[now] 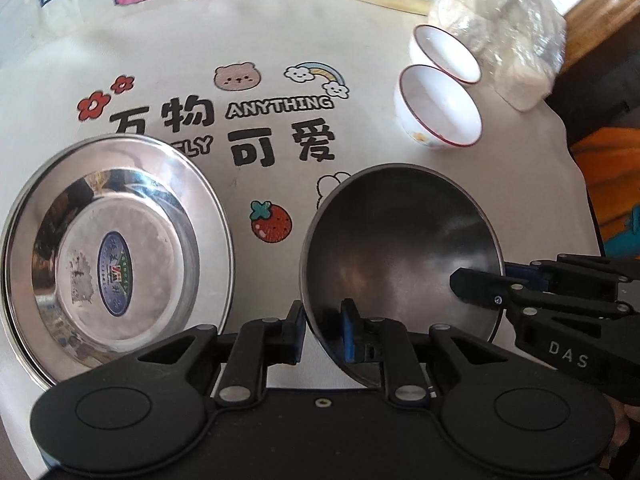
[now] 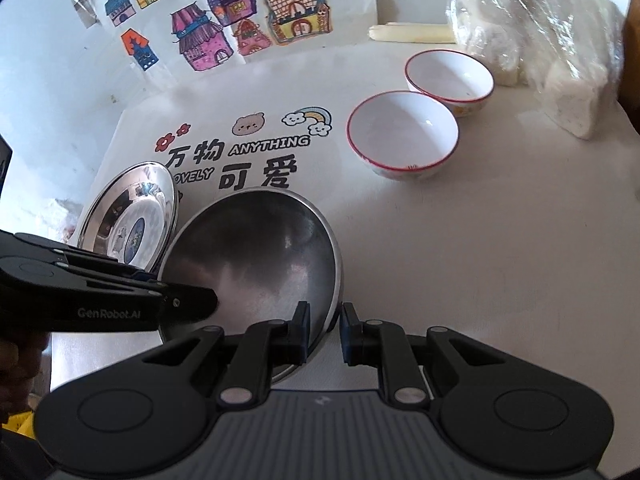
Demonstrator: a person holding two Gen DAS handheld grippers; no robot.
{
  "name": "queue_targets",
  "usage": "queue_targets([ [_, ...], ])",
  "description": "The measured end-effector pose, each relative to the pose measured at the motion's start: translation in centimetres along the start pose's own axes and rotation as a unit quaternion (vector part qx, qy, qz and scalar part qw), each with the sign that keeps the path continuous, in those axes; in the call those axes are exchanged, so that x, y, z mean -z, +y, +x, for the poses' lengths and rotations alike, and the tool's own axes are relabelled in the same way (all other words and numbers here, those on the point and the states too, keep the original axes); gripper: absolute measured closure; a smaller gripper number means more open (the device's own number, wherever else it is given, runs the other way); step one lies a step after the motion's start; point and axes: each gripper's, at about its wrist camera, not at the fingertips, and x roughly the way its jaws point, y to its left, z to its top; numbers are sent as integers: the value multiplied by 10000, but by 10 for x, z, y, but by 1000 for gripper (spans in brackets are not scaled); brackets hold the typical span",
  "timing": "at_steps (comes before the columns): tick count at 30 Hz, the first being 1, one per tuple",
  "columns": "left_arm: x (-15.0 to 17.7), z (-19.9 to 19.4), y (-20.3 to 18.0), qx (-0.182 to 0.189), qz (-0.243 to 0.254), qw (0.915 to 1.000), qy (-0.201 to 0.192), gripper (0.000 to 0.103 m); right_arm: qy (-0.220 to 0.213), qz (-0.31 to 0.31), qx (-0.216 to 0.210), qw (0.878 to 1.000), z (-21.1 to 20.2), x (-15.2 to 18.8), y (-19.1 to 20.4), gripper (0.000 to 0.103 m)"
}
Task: Organize plates and bowls
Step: 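Lift the steel bowl with both grippers and carry it over the plate stack, then lower the steel bowl onto the plates and open both grippers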
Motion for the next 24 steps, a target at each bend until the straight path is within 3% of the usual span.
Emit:
queue_targets([
  [11,4,-1,3,-296,-717,9967,-235,82,197,-741,-454,9960,10,-25,-9,86],
  [24,16,-4,3,-573,-1320,9888,-391,80,386,-1383,-835,9861,14,-29,-6,85],
])
